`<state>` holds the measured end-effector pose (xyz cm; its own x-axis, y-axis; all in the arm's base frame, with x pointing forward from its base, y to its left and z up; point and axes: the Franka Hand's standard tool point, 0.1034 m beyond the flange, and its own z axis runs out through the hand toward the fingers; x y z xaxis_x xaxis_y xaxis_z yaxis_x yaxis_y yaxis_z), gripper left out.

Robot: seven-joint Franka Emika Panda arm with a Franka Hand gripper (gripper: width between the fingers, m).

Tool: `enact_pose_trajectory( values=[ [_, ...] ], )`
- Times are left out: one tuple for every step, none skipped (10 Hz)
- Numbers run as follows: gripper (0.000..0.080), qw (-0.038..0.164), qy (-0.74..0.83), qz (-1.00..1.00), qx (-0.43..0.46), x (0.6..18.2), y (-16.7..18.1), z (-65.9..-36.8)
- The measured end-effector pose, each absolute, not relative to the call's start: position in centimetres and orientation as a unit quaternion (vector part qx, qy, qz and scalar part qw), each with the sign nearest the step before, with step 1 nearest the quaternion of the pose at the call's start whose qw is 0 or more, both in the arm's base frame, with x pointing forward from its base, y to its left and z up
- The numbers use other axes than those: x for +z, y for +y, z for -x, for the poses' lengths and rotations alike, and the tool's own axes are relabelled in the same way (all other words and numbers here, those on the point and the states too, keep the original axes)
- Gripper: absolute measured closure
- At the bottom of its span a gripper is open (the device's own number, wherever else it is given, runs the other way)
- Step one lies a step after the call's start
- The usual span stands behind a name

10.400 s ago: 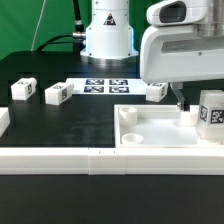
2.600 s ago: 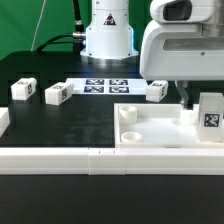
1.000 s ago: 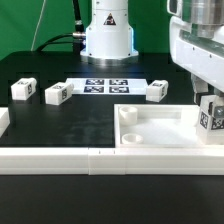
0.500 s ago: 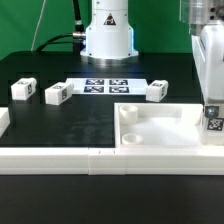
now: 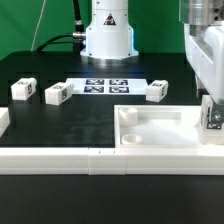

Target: Assemble one leg

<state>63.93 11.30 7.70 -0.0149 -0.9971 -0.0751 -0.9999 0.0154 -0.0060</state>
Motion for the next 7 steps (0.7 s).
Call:
enact_pose_trajectory(
  values=[
    [0.0167,0.03,0.669,0.742,0.022,7.7,11.29,-63.93],
    [0.0153,0.031,0.623,0.781,0.021,7.71,11.33,-63.93],
    [0.0153,0.032,0.58,0.814,0.019,7.71,11.51,-63.89],
    [0.015,0.033,0.541,0.84,0.018,7.7,11.69,-63.86],
    [0.015,0.034,0.507,0.861,0.017,7.69,11.79,-63.84],
    [0.015,0.035,0.466,0.884,0.015,7.7,11.8,-63.86],
    [0.015,0.034,0.437,0.899,0.014,7.68,11.94,-63.82]
  ],
)
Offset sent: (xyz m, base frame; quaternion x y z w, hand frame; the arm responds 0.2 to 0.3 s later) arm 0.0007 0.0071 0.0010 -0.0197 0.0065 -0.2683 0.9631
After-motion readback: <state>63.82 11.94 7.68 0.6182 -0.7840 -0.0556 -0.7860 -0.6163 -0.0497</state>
